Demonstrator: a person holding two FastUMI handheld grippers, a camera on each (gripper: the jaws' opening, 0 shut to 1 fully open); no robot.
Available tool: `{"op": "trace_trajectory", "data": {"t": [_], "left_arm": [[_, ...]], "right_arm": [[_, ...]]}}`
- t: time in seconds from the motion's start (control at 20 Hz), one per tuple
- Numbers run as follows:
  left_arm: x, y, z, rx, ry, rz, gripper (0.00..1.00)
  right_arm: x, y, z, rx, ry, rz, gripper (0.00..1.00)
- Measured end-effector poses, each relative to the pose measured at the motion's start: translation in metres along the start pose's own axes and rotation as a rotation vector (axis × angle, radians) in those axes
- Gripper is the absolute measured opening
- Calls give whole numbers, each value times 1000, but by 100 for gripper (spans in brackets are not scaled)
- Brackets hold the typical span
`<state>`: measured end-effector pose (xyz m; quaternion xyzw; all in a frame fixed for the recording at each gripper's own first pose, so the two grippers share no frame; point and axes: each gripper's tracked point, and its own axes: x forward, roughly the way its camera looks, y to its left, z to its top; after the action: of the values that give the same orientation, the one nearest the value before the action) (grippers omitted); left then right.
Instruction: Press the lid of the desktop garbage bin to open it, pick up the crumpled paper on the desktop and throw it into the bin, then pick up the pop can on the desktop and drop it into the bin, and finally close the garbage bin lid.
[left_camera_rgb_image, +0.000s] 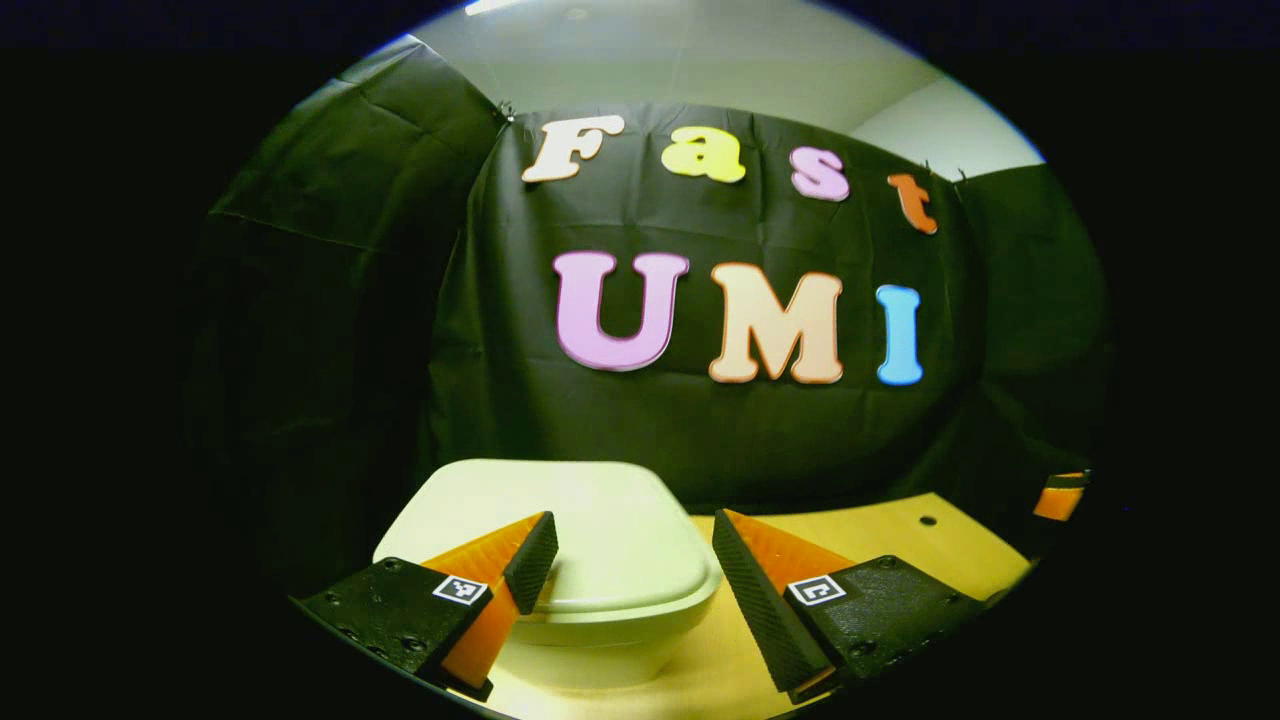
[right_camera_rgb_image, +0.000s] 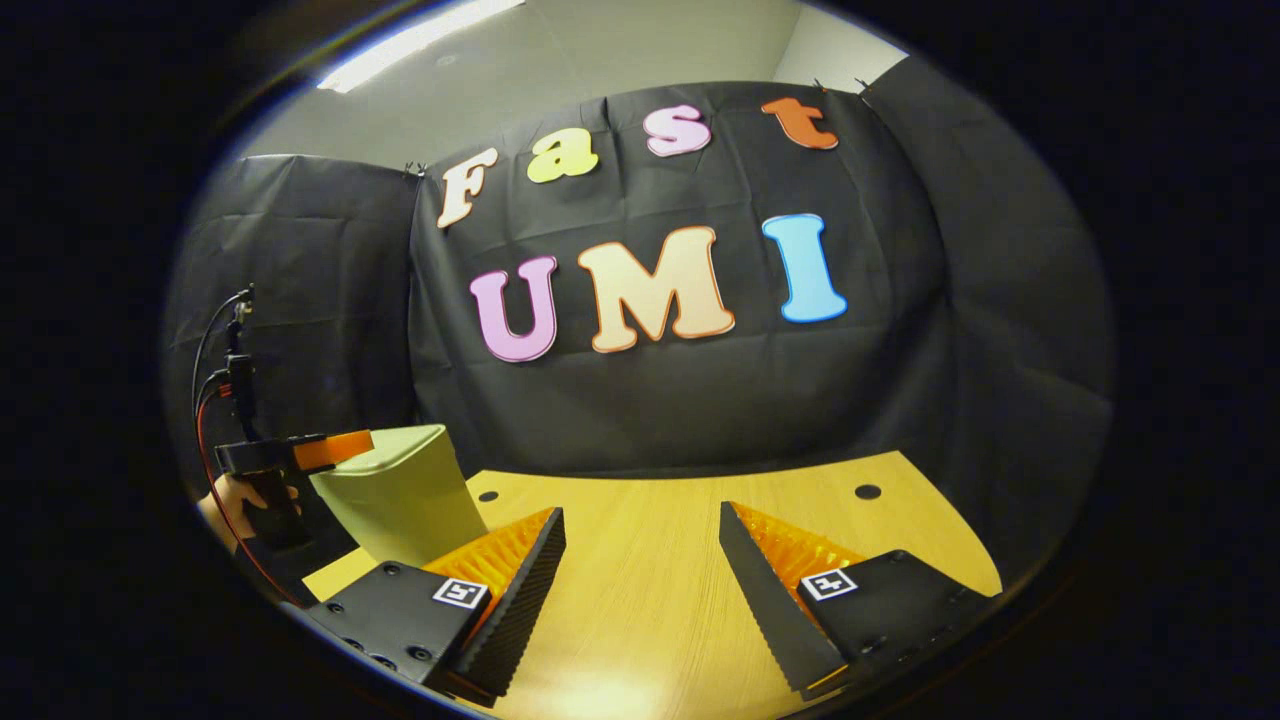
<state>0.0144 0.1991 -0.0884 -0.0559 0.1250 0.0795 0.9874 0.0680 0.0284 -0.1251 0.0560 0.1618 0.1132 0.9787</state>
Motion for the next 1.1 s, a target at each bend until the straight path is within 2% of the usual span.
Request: {"op": "trace_trajectory", "data": {"t": [0.25,0.35,0.4,0.5,0.7,0.8,1.1], "left_arm": [[-14,-75,37,20,-162,-130,91],[-19,-105,37,-12,-177,-181,91],[-21,-119,35,-35,-172,-205,92],[-28,-142,33,-59,-176,-240,91],[-34,-173,33,-73,-187,-273,91],[-34,-191,32,-66,-179,-309,91],[-39,-212,39,-35,-195,-371,92]], "right_arm": [[-17,4,46,-18,-128,-18,97],[-23,4,57,-31,-163,-28,97],[-26,3,61,-33,-176,-32,94],[-33,1,68,-30,-207,-44,97],[-44,-5,77,-26,-253,-71,95],[-51,-9,79,-37,-271,-85,97],[-59,-16,82,-8,-290,-89,97]]}}
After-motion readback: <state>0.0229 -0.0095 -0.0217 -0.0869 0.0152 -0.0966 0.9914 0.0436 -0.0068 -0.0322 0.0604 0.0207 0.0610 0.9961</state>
